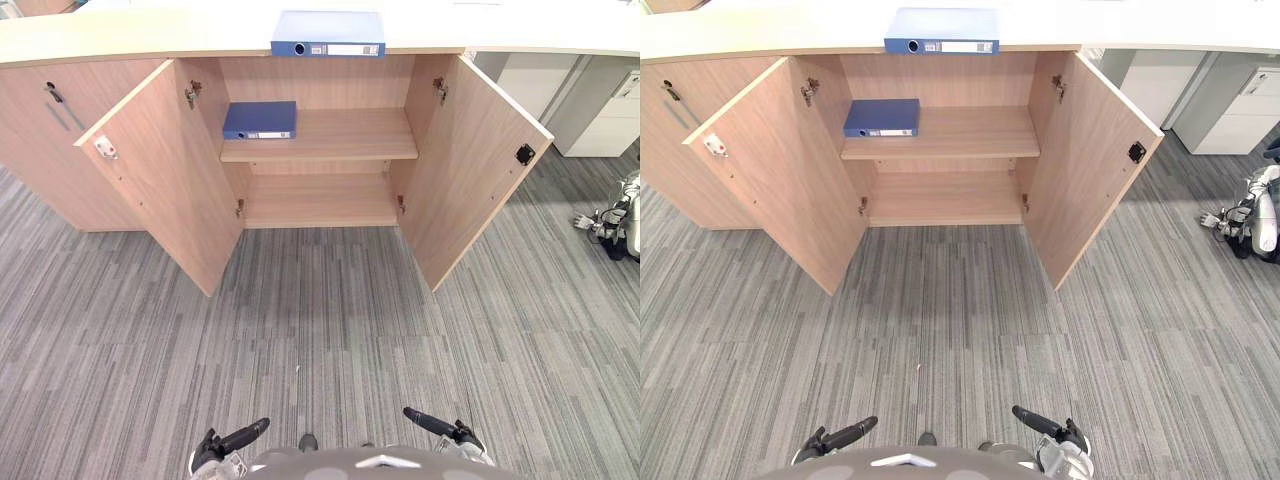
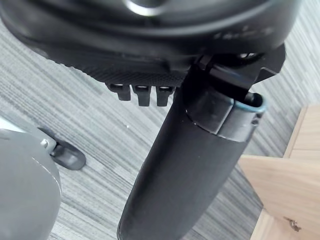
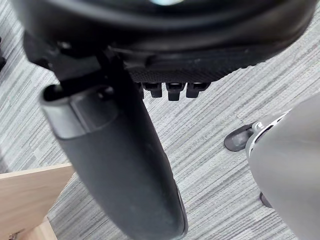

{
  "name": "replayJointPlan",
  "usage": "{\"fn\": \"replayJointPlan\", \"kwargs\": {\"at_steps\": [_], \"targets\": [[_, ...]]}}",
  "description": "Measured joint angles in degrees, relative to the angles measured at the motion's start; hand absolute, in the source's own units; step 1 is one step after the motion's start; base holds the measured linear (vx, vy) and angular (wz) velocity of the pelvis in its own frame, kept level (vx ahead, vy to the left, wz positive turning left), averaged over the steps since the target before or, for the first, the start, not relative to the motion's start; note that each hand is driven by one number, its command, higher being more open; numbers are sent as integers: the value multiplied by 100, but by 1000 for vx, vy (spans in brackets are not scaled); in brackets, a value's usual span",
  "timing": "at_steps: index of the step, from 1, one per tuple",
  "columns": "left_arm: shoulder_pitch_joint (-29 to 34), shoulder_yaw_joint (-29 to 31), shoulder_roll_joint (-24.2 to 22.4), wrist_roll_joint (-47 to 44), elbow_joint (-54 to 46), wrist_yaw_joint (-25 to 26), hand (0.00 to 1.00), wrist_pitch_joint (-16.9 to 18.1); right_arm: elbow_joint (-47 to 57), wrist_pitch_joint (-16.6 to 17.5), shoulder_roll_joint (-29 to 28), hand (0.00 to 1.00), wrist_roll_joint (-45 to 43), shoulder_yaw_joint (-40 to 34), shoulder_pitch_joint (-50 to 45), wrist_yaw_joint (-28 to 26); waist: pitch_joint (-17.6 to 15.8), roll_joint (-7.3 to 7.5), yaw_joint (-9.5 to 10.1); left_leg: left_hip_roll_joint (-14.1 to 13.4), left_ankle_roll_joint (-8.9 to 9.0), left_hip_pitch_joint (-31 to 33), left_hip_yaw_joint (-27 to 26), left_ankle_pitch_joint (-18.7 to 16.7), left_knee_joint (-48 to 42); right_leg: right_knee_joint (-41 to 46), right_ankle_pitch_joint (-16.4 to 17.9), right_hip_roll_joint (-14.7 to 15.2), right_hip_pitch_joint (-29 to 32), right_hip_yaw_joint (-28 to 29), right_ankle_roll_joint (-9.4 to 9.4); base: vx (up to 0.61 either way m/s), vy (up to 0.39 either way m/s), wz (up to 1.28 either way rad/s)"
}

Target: Walk over to the cabinet, pick up the folder, carry it to the office cabinet, place the folder inside the office cabinet, then close the office cabinet door

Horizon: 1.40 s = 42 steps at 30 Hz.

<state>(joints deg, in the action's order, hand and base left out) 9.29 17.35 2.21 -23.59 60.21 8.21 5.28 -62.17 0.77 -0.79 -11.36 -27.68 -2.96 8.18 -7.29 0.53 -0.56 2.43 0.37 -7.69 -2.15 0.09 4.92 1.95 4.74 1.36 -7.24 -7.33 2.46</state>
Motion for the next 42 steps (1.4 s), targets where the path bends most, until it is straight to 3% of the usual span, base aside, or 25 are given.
{"fn": "replayJointPlan", "kwargs": {"at_steps": [9,25,31,33,35,36,37,39,40,41,42], "targets": [[-86,-137,104,1099,-33,-294,100,5,-3,-1,-16,100,11,23,-27,-15,-22,36,-2,4,-37,-12,-4,38,15,0,-1,4,-9,-32,-3,-28,-15,0],[-151,-490,311,1674,-14,-364,100,-39,-115,-17,14,100,130,194,-9,-80,-67,112,-3,-3,9,-34,-147,-2,42,-183,-38,-11,-95,16,-29,-3,-9,-2],[-177,-521,359,1746,9,-380,100,-60,-111,-30,14,100,129,194,12,-139,-86,138,17,-25,-124,203,-390,-182,-30,-261,-65,-40,143,219,-39,4,1,-19],[-195,-520,397,1748,12,-389,100,-86,-111,-58,10,100,131,192,48,-139,-121,177,38,-31,-165,392,-523,-422,-365,-169,-27,-18,271,329,4,67,33,-31],[-202,-521,414,1744,16,-410,100,-98,-107,-65,18,100,130,175,91,-139,-168,164,33,-41,-198,575,-624,-786,-891,323,271,43,474,379,113,117,57,-29],[-222,-540,408,1747,20,-415,100,-99,-103,-68,27,100,127,136,98,-139,-201,133,35,-33,-208,609,-685,-1016,-1160,979,594,125,701,359,269,117,62,-24],[-229,-570,411,1750,23,-416,100,-99,-93,-68,29,100,125,135,112,-141,-216,116,31,-29,-204,605,-687,-1066,-1231,1230,684,155,783,314,318,124,81,-20],[-317,-755,469,1799,35,-442,100,-100,22,-67,22,100,122,138,118,-175,-242,119,24,61,-210,530,-722,-1132,-1342,2586,889,403,1311,-13,439,147,102,6],[-339,-763,475,1822,35,-450,100,-100,49,-67,18,100,123,139,121,-177,-252,131,24,89,-215,461,-721,-1136,-1329,2972,885,487,1445,-92,437,196,99,21],[-372,-766,475,1862,32,-449,100,-98,97,-64,18,100,108,137,143,-190,-310,133,16,114,-340,267,-658,-1212,-1305,3807,881,635,1754,-224,360,216,82,25],[-419,-765,469,1864,38,-435,100,-119,117,-50,47,100,115,185,178,-195,-368,99,6,93,-456,102,-575,-1372,-1296,4308,1135,684,1968,-335,238,221,62,22]]}}
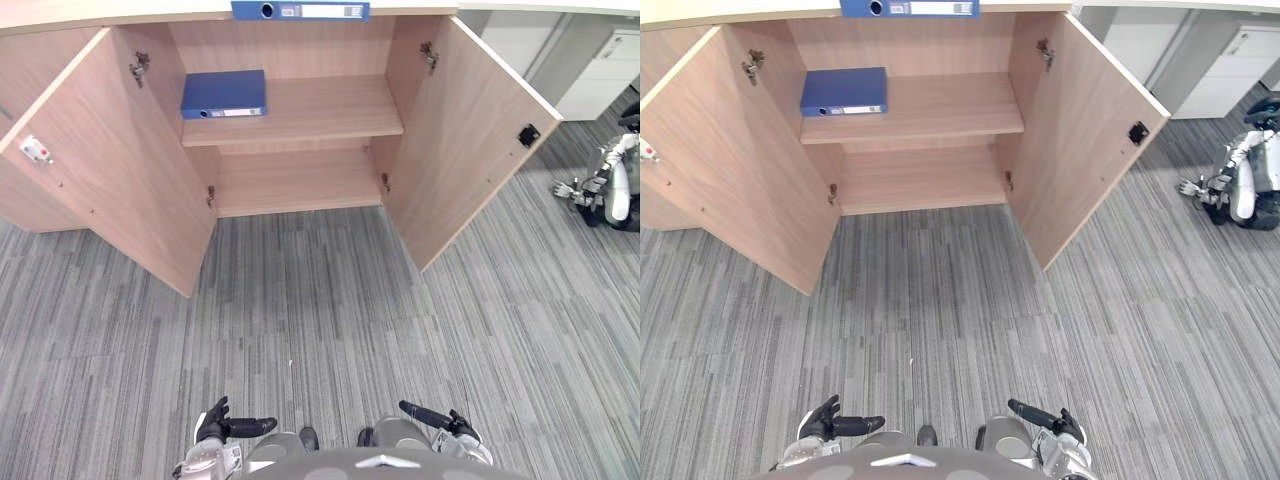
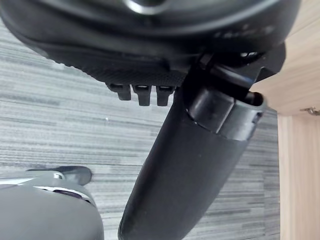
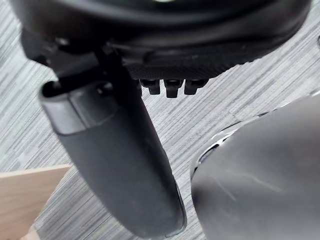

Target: Walk over to the cabinet, pick up the folder, carry it to the office cabinet, place the folder inside the office cabinet, then close the office cabinet door

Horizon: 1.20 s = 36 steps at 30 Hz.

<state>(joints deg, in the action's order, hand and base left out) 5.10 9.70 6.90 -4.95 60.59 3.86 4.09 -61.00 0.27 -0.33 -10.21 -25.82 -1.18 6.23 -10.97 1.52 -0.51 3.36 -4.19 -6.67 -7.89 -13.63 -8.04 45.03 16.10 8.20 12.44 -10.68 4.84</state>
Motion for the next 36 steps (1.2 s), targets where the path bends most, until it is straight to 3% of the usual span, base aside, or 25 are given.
{"fn": "replayJointPlan", "kwargs": {"at_steps": [1,3,5,7,8,11,12,13,14,16,17,19,22,24,25,26,28,30,31,32,34,36], "targets": [[-17,6,14,0,0,-2,100,-19,-9,-1,-1,100,1,32,25,-9,-24,33,4,-2,4,-81,30,-23,21,70,112,16,78,-12,-29,219,24,28],[-73,14,-32,1,15,5,100,-50,32,16,38,100,-7,55,88,-57,-78,-55,-29,-223,46,-368,201,-79,228,-205,298,-114,430,-275,-197,234,-37,33],[-145,9,-82,-1,41,-4,100,-72,56,48,92,100,-2,111,150,-67,-124,-140,-69,-471,100,-490,301,-109,308,-940,190,-337,693,-362,-200,271,-99,40],[-136,11,-65,0,61,-18,100,-88,59,57,97,100,4,228,106,-63,-92,-54,-137,-539,304,-593,387,-180,309,-2030,-452,-450,748,-249,-258,375,-189,53],[-141,28,-67,3,103,-19,100,-92,52,55,101,100,-13,196,7,-72,-50,-10,-151,-571,511,-745,428,-300,308,-2117,-1214,-477,696,-135,-599,427,-231,32],[-214,277,-338,6,141,-19,100,-78,76,72,149,100,13,161,27,-62,-25,-224,-131,-809,803,-513,340,-226,-519,-2076,-898,-630,496,-244,-763,431,-233,12],[-235,531,-521,0,81,-28,100,-88,167,28,111,100,-22,152,5,-60,-39,-259,-157,-919,946,-32,268,-108,-1669,-2325,-849,-650,207,-284,-793,548,-286,19],[-203,750,-594,19,-63,-53,100,-82,274,6,101,100,-19,193,-61,-35,-66,-320,-160,-1212,981,549,115,40,-3133,-2619,-840,-749,-195,-316,-810,517,-259,18],[-192,886,-634,-2,-158,-44,100,-79,338,11,88,100,-37,229,-121,-14,-73,-324,-124,-1466,970,824,-74,42,-3996,-2761,-804,-810,-511,-329,-867,402,-205,6],[-188,988,-663,-4,-326,-28,100,-69,466,52,25,100,-113,276,-196,23,-115,-272,-53,-1825,873,1199,-375,-12,-4838,-2989,-722,-865,-1017,-314,-931,318,-156,-10],[-194,974,-678,-3,-468,-22,100,-54,534,85,-3,100,-114,300,-224,37,-114,-248,17,-2006,847,1581,-574,-33,-5018,-3150,-588,-869,-1293,-261,-909,249,-104,-13],[-194,968,-711,-3,-556,-21,100,-35,537,78,-10,100,-115,306,-226,38,-89,-283,30,-2078,830,1955,-742,-40,-4795,-3243,-477,-870,-1466,-237,-851,223,-23,-7],[-210,972,-739,-11,-600,8,100,-38,561,34,-71,100,-126,279,-251,84,-82,-267,63,-1868,765,2320,-1090,-107,-3356,-3475,-389,-797,-1829,-189,-703,324,66,-6],[-245,969,-717,-13,-579,14,100,-39,519,38,-169,100,-126,80,-254,152,-61,-131,97,-1338,827,2350,-979,218,-1778,-3651,-289,-560,-2055,-103,-496,395,180,-18],[-251,968,-716,-13,-556,26,100,-38,492,36,-184,100,-125,23,-266,156,-46,-119,98,-1231,752,2322,-914,491,-1443,-3687,-260,-516,-2110,-68,-414,432,217,-35],[-243,975,-699,-19,-516,62,100,-40,448,36,-209,100,-125,-8,-319,169,-5,-81,159,-1056,410,2199,-873,1006,-1305,-3724,-176,-385,-2233,70,-260,474,237,-28],[-255,967,-632,-13,-498,78,100,-33,399,29,-290,100,-123,-21,-369,155,97,53,149,-911,330,2122,-983,709,-1432,-3605,-214,-171,-2246,172,-133,524,267,-23],[-259,920,-550,-14,-327,80,100,-45,416,0,-308,100,-114,-59,-366,129,120,95,180,-897,256,1726,-1192,337,-1503,-2207,-239,-6,-1806,366,-87,495,273,-38],[-261,880,-527,-14,-271,81,100,-50,426,2,-299,100,-112,-51,-353,124,117,91,168,-885,233,1576,-1213,271,-1440,-1606,-320,63,-1584,370,37,406,230,-28],[-263,756,-468,-12,-177,80,100,-57,440,6,-291,100,-110,-45,-344,116,110,81,109,-841,186,1303,-1233,190,-1328,-477,-380,214,-1134,446,201,392,205,-6],[-256,624,-404,-8,-115,76,100,-67,466,3,-304,100,-106,7,-321,65,134,122,24,-767,163,892,-1234,149,-1112,511,-290,333,-652,424,146,375,107,4],[-261,635,-431,-7,-117,72,100,-77,533,46,-302,100,-100,24,-308,31,128,113,15,-765,232,450,-1238,88,-792,741,-99,295,-240,318,-71,357,17,3]]}}
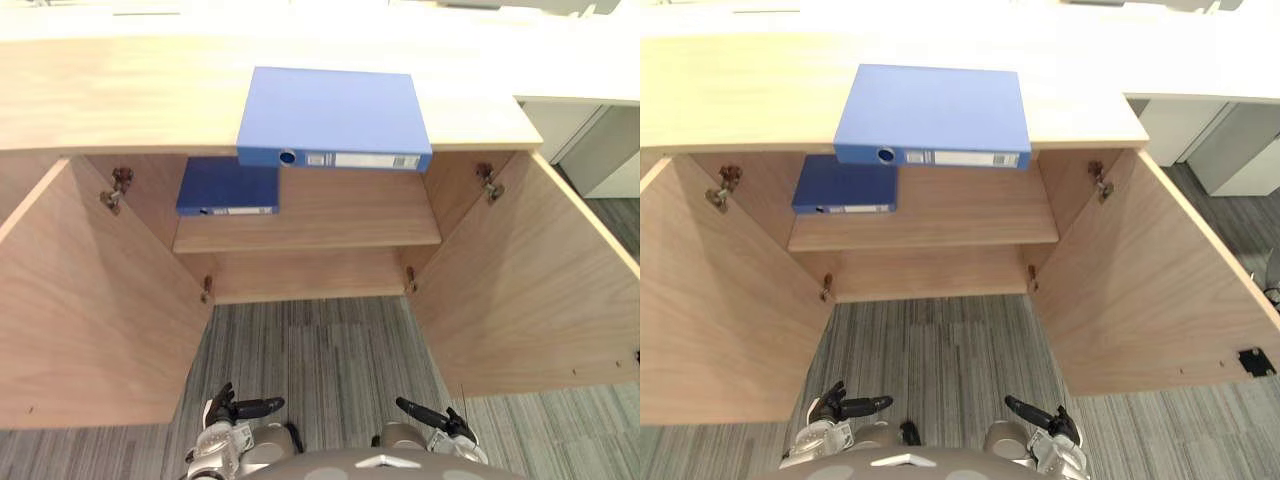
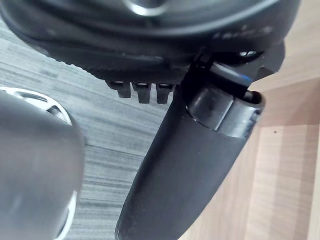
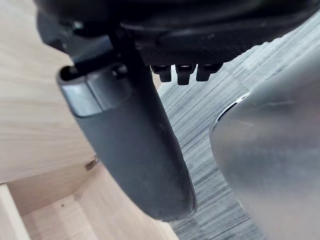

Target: Walk over to the cabinet, pick up the folder, carry it to the office cabinet, place the folder inside the office cabinet, then close the office cabinet door

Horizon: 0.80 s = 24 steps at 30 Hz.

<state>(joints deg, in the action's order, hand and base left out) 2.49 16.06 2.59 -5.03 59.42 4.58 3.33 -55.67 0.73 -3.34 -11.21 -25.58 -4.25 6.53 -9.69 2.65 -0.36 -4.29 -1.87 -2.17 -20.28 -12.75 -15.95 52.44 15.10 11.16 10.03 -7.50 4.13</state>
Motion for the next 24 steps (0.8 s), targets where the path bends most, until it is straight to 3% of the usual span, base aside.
{"fn": "replayJointPlan", "kwargs": {"at_steps": [1,3,4,5,6,8,11,12,14,16,18,19,21,24], "targets": [[-1,-1,-21,-1,-3,-3,100,2,0,3,19,100,2,16,7,-6,1,-9,-7,-18,6,-212,6,4,139,-275,127,-104,187,-51,-94,321,-82,13],[-4,-1,-38,-1,-3,-6,100,2,-5,4,32,100,-1,32,8,-9,6,-13,-22,-44,46,-386,69,3,241,-1234,141,-313,387,-41,-85,311,-137,26],[-3,6,-40,2,-8,-6,100,5,-13,5,26,100,1,42,-2,-7,41,33,-35,16,254,-421,137,-28,280,-2303,-242,-434,359,26,-113,323,-165,42],[-56,42,-57,3,76,-11,100,11,-61,-3,51,100,-13,25,-4,-26,57,1,-48,16,424,-471,317,-129,299,-2498,-462,-473,318,-27,-337,378,-177,37],[-41,86,-184,9,125,-11,100,-4,-153,8,183,100,-2,-23,-8,-33,154,-255,4,-115,482,-489,426,-101,434,-2630,-460,-633,249,-71,-386,323,-134,18],[-1,162,-358,13,121,-5,100,-5,-135,4,259,100,-11,-52,-4,-22,180,-422,-1,-270,610,-517,408,-27,463,-2826,-428,-746,91,-198,-440,271,-140,16],[-64,320,-409,16,-15,-10,100,1,-138,-1,226,100,-10,-20,-78,14,129,-330,-4,-559,815,-297,371,59,-542,-3250,-384,-745,-536,-474,-519,189,-155,43],[-50,322,-424,17,-130,-12,100,10,-134,4,201,100,-14,-9,-128,32,120,-275,-2,-730,805,-99,266,-26,-1149,-3443,-383,-746,-779,-583,-524,131,-135,45],[-51,327,-480,58,-209,-16,100,40,-127,4,197,100,-15,-5,-138,42,139,-285,15,-902,723,117,76,-144,-1454,-3581,-384,-748,-942,-619,-522,53,2,12],[-70,326,-514,83,-255,-14,100,41,-117,4,196,100,-16,4,-100,27,152,-308,24,-911,675,329,72,-146,-1110,-3608,-409,-723,-920,-532,-474,30,129,-16],[-103,294,-535,111,-183,-14,100,31,-153,-14,202,100,-24,-37,-109,61,210,-358,26,-659,688,288,346,253,-62,-3696,-482,-712,-905,-372,-263,58,188,-25],[-109,282,-494,112,-128,-15,100,38,-147,-24,187,100,-23,-32,-117,75,254,-292,-1,-565,644,244,349,333,58,-3771,-525,-684,-904,-334,-196,99,168,-16],[-122,249,-431,120,-75,-19,100,35,-148,-25,98,100,-27,-47,-192,82,330,-176,-8,-371,588,200,326,381,289,-4114,-703,-578,-957,-241,-81,84,160,-8],[-103,208,-380,194,1,-44,100,30,-154,-34,89,100,-10,-81,-206,80,334,-179,-8,-164,489,-74,324,436,532,-4443,-836,-476,-1253,-189,11,35,151,-5]]}}
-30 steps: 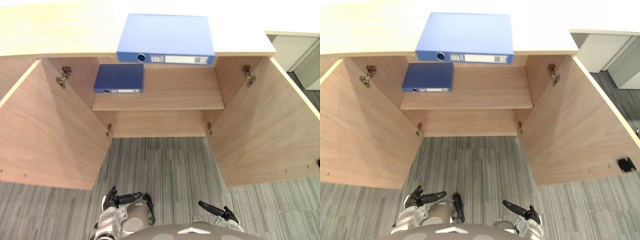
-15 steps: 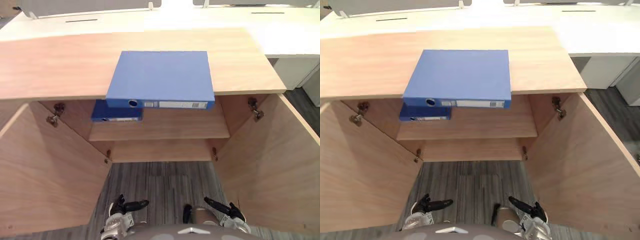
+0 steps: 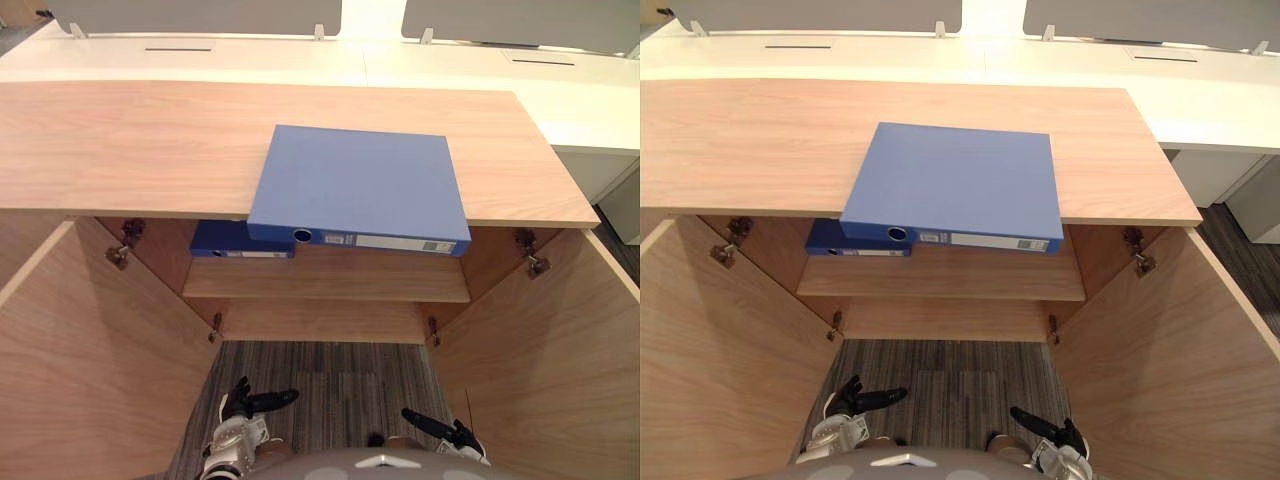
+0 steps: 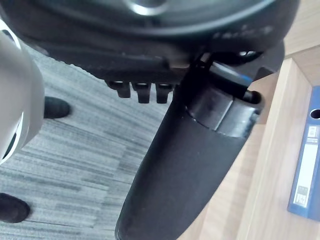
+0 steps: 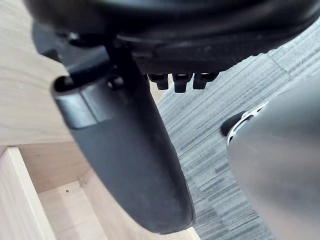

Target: Walk over to the cabinet, pick up the folder, carry it to the office cabinet, place the folder inside the office cabinet, then close the office cabinet door

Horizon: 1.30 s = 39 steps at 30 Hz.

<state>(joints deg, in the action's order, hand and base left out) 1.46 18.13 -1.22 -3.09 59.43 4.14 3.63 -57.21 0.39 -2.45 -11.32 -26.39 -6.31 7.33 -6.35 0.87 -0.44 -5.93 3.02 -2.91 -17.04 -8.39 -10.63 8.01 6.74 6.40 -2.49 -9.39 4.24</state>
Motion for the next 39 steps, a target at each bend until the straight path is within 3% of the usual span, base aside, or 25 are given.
{"fn": "replayJointPlan", "kwargs": {"at_steps": [9,13,21,30,39], "targets": [[135,-788,276,140,-70,-17,100,2,-385,1,192,100,7,19,120,-48,59,-55,-1,115,-66,-316,227,340,635,-434,-206,-61,-250,-8,-81,-5,7,0],[584,-1234,300,146,-1444,207,100,16,-388,50,243,100,3,130,114,34,65,-82,2,123,-76,-299,494,423,854,-529,-296,-108,-194,-25,-87,-56,-16,3],[1452,-1584,598,246,-4332,452,100,505,-368,119,335,100,1,384,92,71,51,-110,15,202,-66,-280,629,449,950,-528,-339,-57,-119,-28,-68,-56,31,2],[2009,-1850,588,185,-6132,413,100,769,-313,118,414,100,2,516,37,20,90,-200,38,205,-83,-335,814,456,953,-535,-303,-61,-261,-104,-126,5,5,7],[2261,-1849,592,987,-7002,856,100,884,-217,154,503,100,68,736,-76,34,135,-219,61,206,-87,-378,887,455,891,-300,-179,-29,-264,-104,-93,-44,7,4]]}}
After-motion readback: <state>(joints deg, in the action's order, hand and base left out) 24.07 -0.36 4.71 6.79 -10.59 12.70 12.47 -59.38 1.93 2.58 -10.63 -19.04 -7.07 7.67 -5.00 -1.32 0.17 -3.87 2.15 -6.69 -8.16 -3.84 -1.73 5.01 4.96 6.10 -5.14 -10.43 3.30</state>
